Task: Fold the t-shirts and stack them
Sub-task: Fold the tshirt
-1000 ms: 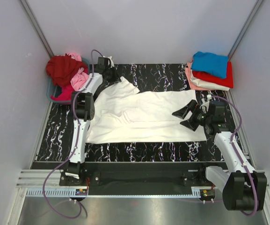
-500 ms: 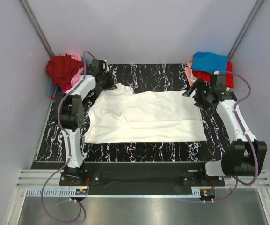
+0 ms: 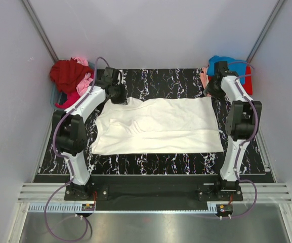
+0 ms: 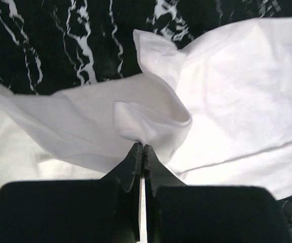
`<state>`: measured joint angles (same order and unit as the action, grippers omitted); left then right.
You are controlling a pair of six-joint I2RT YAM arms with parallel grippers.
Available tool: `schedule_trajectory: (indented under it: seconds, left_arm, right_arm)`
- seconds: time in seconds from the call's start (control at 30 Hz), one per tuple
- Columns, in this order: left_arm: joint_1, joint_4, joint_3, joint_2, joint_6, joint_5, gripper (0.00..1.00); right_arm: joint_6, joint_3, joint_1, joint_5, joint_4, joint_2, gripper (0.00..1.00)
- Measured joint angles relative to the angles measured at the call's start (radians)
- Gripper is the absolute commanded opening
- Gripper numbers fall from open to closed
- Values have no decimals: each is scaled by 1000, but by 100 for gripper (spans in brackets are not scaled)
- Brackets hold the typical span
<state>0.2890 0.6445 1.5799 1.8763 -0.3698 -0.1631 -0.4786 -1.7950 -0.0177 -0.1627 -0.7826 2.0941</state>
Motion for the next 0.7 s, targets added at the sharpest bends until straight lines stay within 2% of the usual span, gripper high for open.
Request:
schedule_trajectory:
  seconds: [0.3, 0.47, 0.63, 0.67, 0.7]
  left_arm:
    - [0, 21, -36, -80, 12, 10, 0]
    - [0, 19, -36, -124, 16, 11, 0]
    - [0, 19, -36, -123, 16, 13, 0]
    - [0, 19, -36, -123, 16, 14, 0]
    - [0, 20, -36, -123, 16, 15, 0]
  right_arm:
    - [47, -297, -2, -65, -83, 300, 64]
    - [45, -349, -3, -60, -84, 361, 58]
    - [40, -296, -3, -54, -37, 337, 46]
    - [40, -283, -3, -54, -31, 328, 33]
    - [42, -271, -3, -53, -26, 322, 28]
